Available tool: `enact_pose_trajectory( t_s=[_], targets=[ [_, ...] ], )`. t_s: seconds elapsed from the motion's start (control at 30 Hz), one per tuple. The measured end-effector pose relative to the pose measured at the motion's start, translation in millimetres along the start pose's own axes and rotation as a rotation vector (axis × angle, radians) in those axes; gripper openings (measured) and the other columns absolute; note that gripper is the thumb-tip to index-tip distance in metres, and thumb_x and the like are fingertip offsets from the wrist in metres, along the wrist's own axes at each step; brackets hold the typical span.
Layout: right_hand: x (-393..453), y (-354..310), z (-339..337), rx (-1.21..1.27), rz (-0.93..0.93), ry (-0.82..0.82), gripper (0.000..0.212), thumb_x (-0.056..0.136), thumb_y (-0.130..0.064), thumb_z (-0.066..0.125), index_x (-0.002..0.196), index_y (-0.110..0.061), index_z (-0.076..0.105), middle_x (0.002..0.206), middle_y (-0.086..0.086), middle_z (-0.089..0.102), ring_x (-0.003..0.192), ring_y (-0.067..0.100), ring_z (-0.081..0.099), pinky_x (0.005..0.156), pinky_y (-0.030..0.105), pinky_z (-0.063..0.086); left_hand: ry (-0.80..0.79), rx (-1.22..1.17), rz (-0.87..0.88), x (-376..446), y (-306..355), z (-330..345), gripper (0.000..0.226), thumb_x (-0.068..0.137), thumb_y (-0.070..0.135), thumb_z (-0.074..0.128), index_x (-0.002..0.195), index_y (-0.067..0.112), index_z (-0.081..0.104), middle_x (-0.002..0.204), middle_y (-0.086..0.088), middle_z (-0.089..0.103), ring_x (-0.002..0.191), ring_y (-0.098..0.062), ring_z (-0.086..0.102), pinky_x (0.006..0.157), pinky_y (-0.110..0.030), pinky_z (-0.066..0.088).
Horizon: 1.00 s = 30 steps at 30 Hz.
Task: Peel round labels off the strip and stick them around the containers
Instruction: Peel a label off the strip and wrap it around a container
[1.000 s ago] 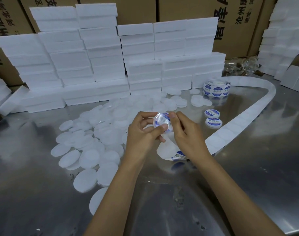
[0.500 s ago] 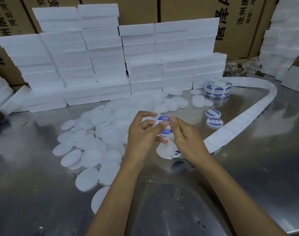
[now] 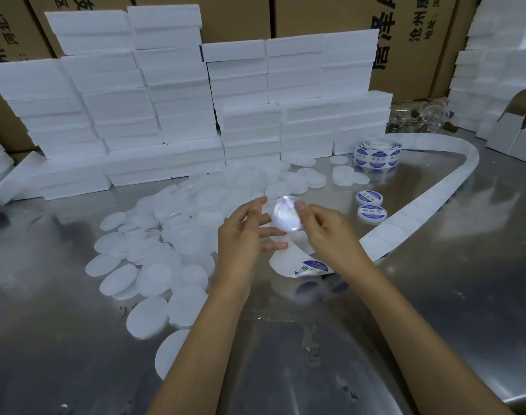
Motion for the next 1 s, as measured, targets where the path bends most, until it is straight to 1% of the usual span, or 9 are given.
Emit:
enact_pose_trajectory(
  t_s=[0.1, 0.23, 0.4, 0.57, 0.63, 0.7, 0.83, 0.93, 1.0],
  targets=[
    [18.5, 24.4, -22.5, 0.155, 0.285, 0.178, 0.044, 0.104, -0.041, 0.041, 0.069, -0.018, 0.058, 0.058, -0.009, 0.053, 0.054, 0.013, 0.049, 0.053, 0.027, 0.037, 0.051, 0.032, -0.006, 3.6, -1.9, -3.0, 0.021, 0.106, 0.022, 0.047, 0.117, 0.023, 0.066, 0.089, 0.002, 0.078, 0.072, -0.017, 0.074, 0.053, -0.028, 0.058],
    [34.4, 65.3, -51.5, 0.500, 0.673, 0.317, 0.042, 0.105, -0.034, 0.042, 0.079, -0.008, 0.062, 0.052, 0.001, 0.050, 0.030, 0.007, 0.037, 0.039, 0.023, 0.038, 0.157, 0.038, -0.037, 10.2, -3.2, -12.2, 0.023, 0.106, 0.016, 0.045, 0.114, 0.017, 0.066, 0.084, 0.000, 0.076, 0.067, -0.017, 0.073, 0.051, -0.026, 0.056],
    [39.0, 85.5, -63.7, 0.699, 0.805, 0.365, 0.029, 0.104, -0.021, 0.044, 0.089, -0.003, 0.060, 0.054, 0.003, 0.045, 0.030, 0.007, 0.030, 0.035, 0.016, 0.034, 0.295, 0.064, -0.049, 16.0, -1.8, -27.7, 0.027, 0.102, 0.006, 0.041, 0.110, 0.013, 0.066, 0.090, -0.009, 0.074, 0.067, -0.017, 0.071, 0.052, -0.025, 0.057],
    [37.7, 69.5, -57.7, 0.405, 0.683, 0.279, 0.028, 0.096, -0.027, 0.057, 0.081, -0.007, 0.069, 0.055, 0.002, 0.055, 0.038, 0.010, 0.042, 0.039, 0.021, 0.040, 0.359, 0.077, -0.046, 21.4, -1.0, -37.3, 0.028, 0.104, 0.008, 0.040, 0.106, 0.017, 0.066, 0.087, -0.004, 0.073, 0.066, -0.014, 0.072, 0.049, -0.021, 0.054],
    [38.8, 52.6, -43.3, 0.209, 0.488, 0.215, 0.016, 0.090, -0.026, 0.063, 0.080, -0.015, 0.070, 0.067, 0.002, 0.066, 0.053, 0.013, 0.056, 0.054, 0.026, 0.048, 0.362, 0.063, -0.047, 22.5, -1.0, -38.2, 0.028, 0.103, 0.007, 0.039, 0.105, 0.017, 0.066, 0.086, -0.004, 0.073, 0.063, -0.012, 0.071, 0.049, -0.021, 0.053],
    [40.8, 33.1, -19.3, 0.052, 0.348, 0.051, 0.011, 0.084, -0.032, 0.072, 0.084, -0.022, 0.069, 0.083, -0.004, 0.071, 0.077, 0.013, 0.065, 0.075, 0.028, 0.051, 0.360, 0.075, -0.044, 23.4, -1.2, -38.6, 0.028, 0.103, 0.007, 0.040, 0.103, 0.018, 0.066, 0.085, -0.004, 0.073, 0.061, -0.011, 0.071, 0.048, -0.020, 0.052],
    [39.2, 15.4, 26.3, -0.259, 0.299, -0.296, 0.060, 0.072, -0.052, 0.080, 0.119, -0.022, 0.057, 0.114, -0.005, 0.059, 0.109, 0.016, 0.055, 0.094, 0.033, 0.047, 0.355, 0.102, -0.046, 23.8, -3.0, -38.3, 0.027, 0.103, 0.009, 0.042, 0.100, 0.020, 0.066, 0.087, -0.004, 0.073, 0.068, -0.016, 0.071, 0.048, -0.020, 0.052],
    [36.5, 16.8, 39.9, -0.369, 0.244, -0.307, 0.071, 0.071, -0.044, 0.082, 0.130, -0.020, 0.050, 0.127, -0.002, 0.055, 0.121, 0.020, 0.048, 0.099, 0.037, 0.044, 0.342, 0.121, -0.076, 26.5, -4.4, -36.6, 0.024, 0.104, 0.011, 0.043, 0.104, 0.021, 0.066, 0.087, -0.001, 0.073, 0.070, -0.016, 0.071, 0.048, -0.019, 0.052],
    [35.0, 17.4, 40.7, -0.362, 0.211, -0.287, 0.073, 0.073, -0.040, 0.082, 0.134, -0.022, 0.047, 0.128, -0.003, 0.055, 0.119, 0.019, 0.049, 0.093, 0.031, 0.044, 0.331, 0.131, -0.103, 28.1, -5.6, -35.0, 0.022, 0.104, 0.012, 0.045, 0.106, 0.020, 0.065, 0.087, 0.000, 0.072, 0.072, -0.016, 0.071, 0.047, -0.019, 0.052]
  ],
)
Point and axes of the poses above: each hand's wrist, its own x-axis towards the middle knuckle, its own z-axis out of the palm, y = z × x, the point moved 2 cm from there along x, towards the middle knuckle
